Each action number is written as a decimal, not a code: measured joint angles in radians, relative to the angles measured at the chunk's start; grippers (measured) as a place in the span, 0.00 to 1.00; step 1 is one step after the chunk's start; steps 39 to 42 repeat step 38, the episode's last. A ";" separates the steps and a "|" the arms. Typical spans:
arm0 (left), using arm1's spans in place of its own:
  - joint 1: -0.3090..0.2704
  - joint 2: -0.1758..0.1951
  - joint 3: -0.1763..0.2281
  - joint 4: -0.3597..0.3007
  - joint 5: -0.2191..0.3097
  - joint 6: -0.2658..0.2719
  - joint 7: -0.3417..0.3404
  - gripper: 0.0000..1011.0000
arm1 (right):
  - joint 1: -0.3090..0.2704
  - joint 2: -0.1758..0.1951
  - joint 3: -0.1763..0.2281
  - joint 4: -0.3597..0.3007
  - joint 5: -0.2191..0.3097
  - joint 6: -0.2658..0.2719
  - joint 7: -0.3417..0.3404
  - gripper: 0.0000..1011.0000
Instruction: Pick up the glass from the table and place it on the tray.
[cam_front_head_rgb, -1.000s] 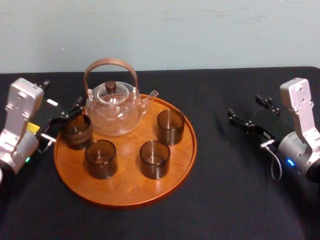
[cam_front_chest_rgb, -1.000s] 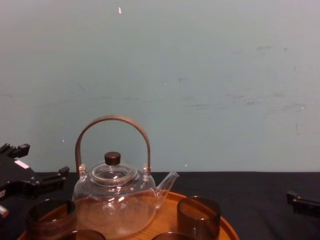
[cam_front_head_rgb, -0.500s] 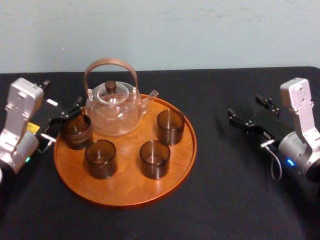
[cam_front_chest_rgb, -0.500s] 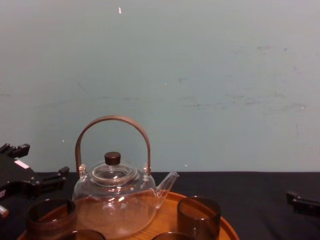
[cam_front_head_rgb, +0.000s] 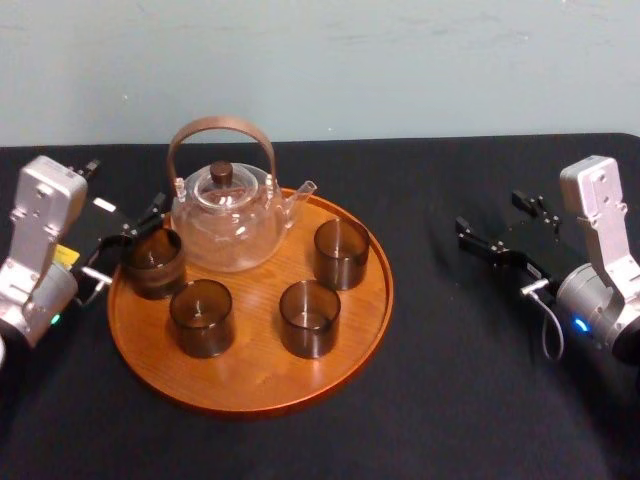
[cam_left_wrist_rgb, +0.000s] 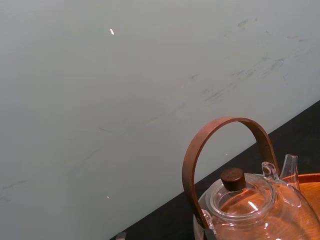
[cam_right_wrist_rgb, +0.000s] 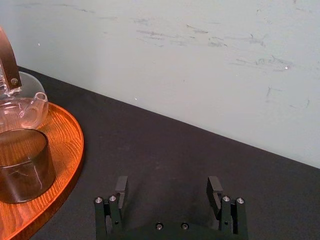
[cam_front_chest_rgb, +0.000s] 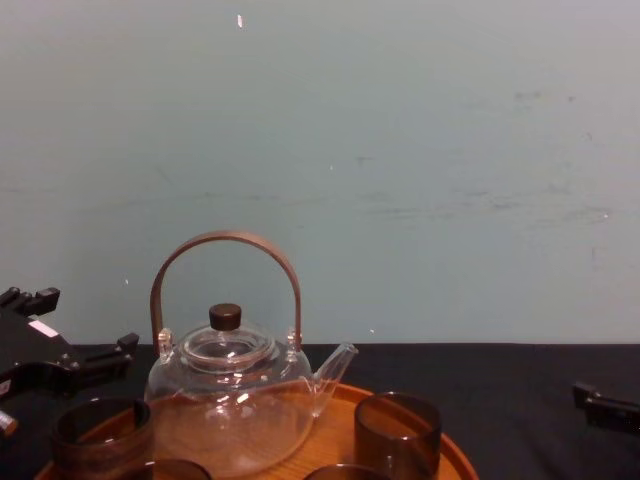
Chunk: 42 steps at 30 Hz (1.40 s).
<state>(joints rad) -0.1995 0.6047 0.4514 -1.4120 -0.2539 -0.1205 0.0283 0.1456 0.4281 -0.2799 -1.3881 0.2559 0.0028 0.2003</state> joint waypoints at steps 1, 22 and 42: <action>0.000 0.000 0.000 0.000 0.000 0.000 0.000 0.99 | 0.000 0.000 0.000 0.000 0.000 0.000 0.000 0.99; 0.000 0.000 0.000 0.000 0.000 0.000 0.000 0.99 | 0.000 0.000 0.000 0.000 0.000 0.000 0.000 0.99; 0.000 0.000 0.000 0.000 0.000 0.000 0.000 0.99 | 0.000 0.000 0.000 0.000 0.000 0.000 0.000 0.99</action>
